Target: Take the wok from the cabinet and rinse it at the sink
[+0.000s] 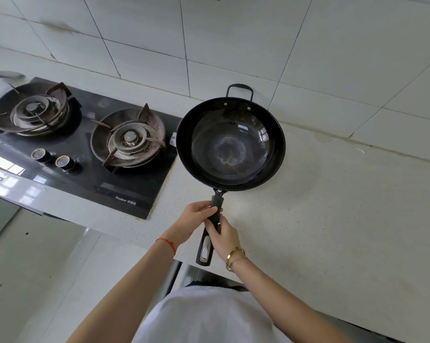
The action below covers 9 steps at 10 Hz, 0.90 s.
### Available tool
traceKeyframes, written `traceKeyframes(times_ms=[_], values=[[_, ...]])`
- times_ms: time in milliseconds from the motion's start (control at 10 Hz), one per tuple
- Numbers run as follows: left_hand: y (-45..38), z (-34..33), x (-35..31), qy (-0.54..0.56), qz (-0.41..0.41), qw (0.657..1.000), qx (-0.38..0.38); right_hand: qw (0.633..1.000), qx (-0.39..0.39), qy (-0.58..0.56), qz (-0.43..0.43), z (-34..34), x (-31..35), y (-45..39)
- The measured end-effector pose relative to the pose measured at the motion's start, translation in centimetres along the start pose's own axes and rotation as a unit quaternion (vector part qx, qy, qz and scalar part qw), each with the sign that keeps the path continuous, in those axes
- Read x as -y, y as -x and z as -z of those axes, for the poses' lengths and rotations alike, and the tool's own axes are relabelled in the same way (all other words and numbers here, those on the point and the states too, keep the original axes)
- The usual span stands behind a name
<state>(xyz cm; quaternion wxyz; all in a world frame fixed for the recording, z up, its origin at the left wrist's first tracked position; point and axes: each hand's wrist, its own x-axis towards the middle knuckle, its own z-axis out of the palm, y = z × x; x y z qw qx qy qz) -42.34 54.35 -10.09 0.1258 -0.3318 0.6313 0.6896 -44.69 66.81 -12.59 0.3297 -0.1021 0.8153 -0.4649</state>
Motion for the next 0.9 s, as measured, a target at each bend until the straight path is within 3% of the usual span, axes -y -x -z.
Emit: traceKeyframes(times_ms=[100,400,800,900], values=[[0.5,-0.2,0.3,0.001,-0.003,1.000,-0.022,0.999,0.018,0.040,0.004,0.2,0.0,0.1],[1.4,0.5,0.6,0.008,-0.009,0.996,-0.085,0.998,0.044,0.018,-0.031,-0.6,1.3,0.2],[2.3,0.9,0.7,-0.145,-0.058,0.983,-0.100,0.994,0.055,0.097,0.000,0.2,1.3,0.9],[2.3,1.8,-0.2,-0.208,-0.099,0.963,-0.138,0.987,0.050,0.148,0.026,1.9,1.4,0.3]])
